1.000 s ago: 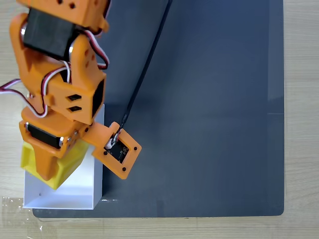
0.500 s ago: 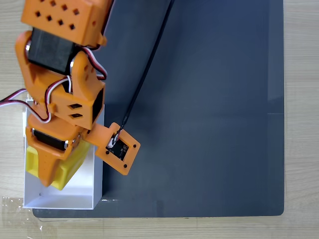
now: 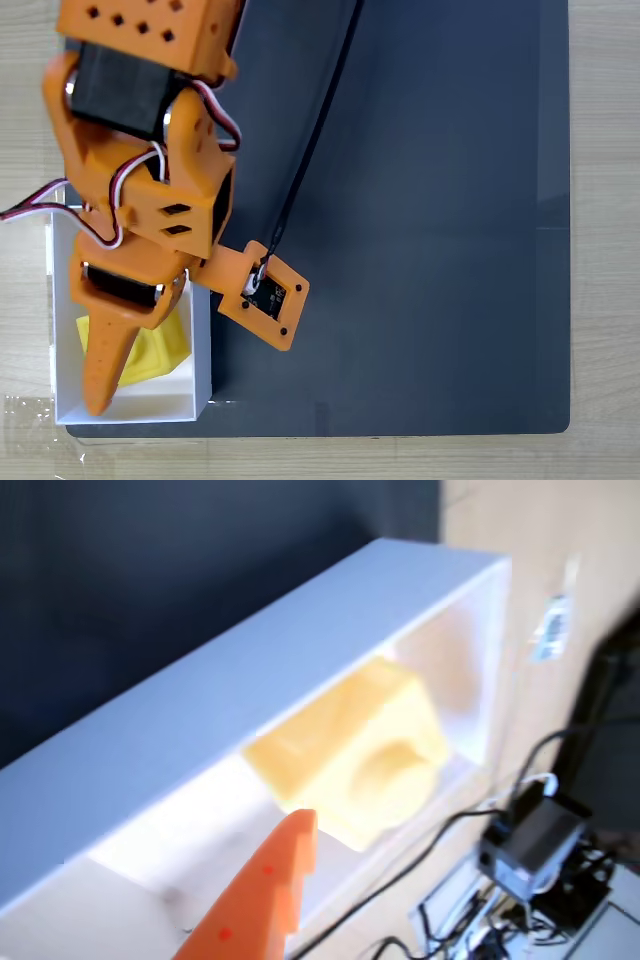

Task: Grasp a yellow block and put it in the box

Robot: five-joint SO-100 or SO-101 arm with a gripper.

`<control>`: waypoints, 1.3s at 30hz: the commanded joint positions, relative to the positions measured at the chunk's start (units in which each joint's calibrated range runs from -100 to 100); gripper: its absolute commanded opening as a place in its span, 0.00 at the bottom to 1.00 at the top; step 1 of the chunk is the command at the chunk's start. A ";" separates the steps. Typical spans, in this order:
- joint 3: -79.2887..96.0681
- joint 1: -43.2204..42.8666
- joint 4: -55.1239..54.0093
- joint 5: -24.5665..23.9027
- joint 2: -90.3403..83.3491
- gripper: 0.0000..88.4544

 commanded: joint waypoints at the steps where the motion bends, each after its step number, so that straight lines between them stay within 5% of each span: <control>1: -1.59 -2.08 1.03 -0.26 -10.46 0.48; 11: 14.51 -8.23 13.25 -3.98 -40.29 0.01; 27: 86.42 -11.77 17.17 -3.62 -102.83 0.04; 39: 100.26 -11.09 28.69 -3.67 -116.22 0.04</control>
